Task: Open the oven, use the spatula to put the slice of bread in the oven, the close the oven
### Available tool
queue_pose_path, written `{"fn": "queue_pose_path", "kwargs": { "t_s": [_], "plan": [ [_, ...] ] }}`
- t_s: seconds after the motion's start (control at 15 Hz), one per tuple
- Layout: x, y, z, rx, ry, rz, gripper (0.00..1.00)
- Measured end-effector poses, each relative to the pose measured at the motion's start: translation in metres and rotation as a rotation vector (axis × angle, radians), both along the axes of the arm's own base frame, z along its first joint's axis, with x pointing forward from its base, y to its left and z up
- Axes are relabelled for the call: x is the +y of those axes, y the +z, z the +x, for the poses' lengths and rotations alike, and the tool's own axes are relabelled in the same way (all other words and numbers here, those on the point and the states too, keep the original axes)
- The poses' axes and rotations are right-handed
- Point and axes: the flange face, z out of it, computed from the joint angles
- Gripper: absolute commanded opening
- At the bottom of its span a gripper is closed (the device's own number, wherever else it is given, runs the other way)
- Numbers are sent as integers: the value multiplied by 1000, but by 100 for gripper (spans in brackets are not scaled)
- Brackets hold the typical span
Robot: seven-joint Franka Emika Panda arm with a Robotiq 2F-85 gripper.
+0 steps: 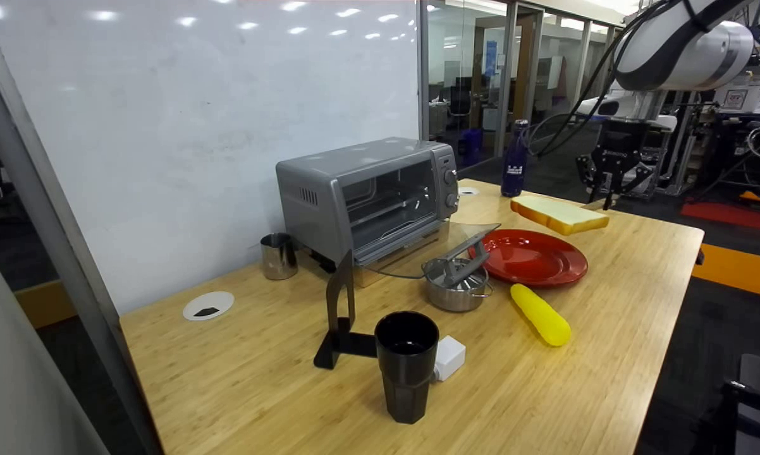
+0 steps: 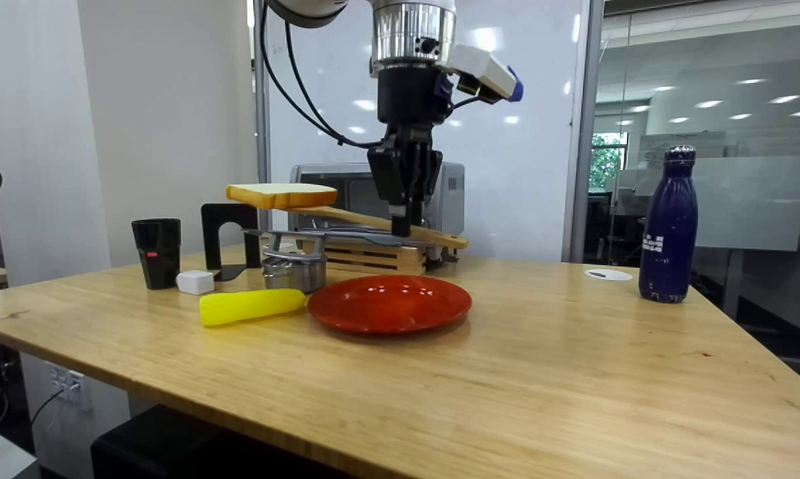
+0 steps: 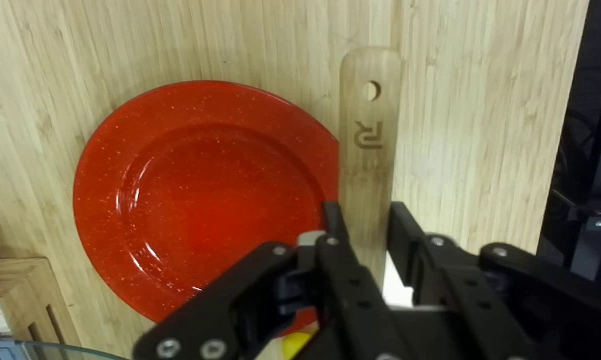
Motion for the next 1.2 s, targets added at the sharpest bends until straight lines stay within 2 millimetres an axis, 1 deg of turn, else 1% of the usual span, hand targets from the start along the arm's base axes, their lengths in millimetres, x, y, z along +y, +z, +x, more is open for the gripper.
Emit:
{"fn": "queue_pose_path", "kwargs": {
  "t_s": [0.33, 0.53, 0.87, 1.2],
  "plan": [
    [3, 19, 18, -6, -177, 19, 7],
    [8, 25, 31, -13, -311, 29, 7],
    [15, 21, 52, 7, -487, 38, 7],
    [26, 15, 71, 32, -544, 42, 7]
  ]
}}
